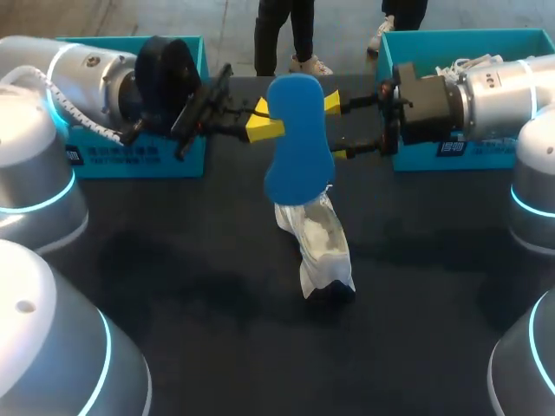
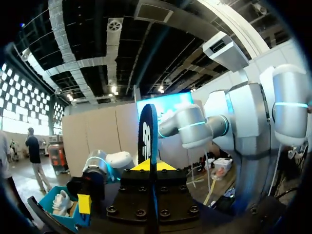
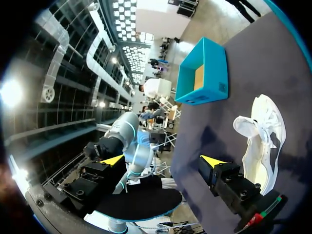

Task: Take the shoe out of the shoebox, open the shoe tongue, remove and reinsert the insole, then place the shoe into the shoebox

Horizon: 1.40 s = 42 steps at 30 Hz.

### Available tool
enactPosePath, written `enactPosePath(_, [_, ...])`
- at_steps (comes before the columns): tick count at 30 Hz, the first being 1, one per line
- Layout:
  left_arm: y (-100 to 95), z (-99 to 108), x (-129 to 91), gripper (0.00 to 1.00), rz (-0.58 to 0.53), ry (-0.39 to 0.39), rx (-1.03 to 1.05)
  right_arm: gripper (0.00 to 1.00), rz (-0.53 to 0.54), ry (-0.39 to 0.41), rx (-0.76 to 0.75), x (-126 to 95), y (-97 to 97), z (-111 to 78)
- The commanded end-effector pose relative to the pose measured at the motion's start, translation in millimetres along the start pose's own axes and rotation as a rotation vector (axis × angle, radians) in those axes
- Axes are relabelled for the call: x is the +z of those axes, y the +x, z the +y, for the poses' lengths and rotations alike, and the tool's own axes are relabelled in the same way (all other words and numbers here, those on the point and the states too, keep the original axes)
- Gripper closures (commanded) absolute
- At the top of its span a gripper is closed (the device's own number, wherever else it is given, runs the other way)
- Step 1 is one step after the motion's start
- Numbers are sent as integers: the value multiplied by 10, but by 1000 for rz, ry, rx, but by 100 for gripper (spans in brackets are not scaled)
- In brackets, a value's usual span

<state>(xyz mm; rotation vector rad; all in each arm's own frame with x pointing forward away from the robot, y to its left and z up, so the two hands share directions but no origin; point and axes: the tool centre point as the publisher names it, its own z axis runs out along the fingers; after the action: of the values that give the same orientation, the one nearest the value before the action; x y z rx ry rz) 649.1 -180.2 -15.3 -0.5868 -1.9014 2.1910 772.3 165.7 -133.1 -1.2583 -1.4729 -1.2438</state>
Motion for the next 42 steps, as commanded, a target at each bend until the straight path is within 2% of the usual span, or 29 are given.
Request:
enactPosePath(1, [-118, 40, -59, 100, 226, -96, 498, 0, -3, -3, 1, 17, 3, -5])
enactPosePath(11, [-157, 63, -215, 100, 277, -205, 751, 0, -3, -3, 1, 17, 3, -5])
enactPosePath(17, [-216, 78, -273, 100, 223, -246, 864, 0, -3, -3, 1, 17, 3, -5])
enactPosePath(37, [-224, 88, -285, 100, 219, -251, 873, 0, -3, -3, 1, 17, 3, -5])
enactPosePath(42, [-219, 253, -340, 100, 261, -308, 1063, 0, -3, -3, 1, 17, 3, -5])
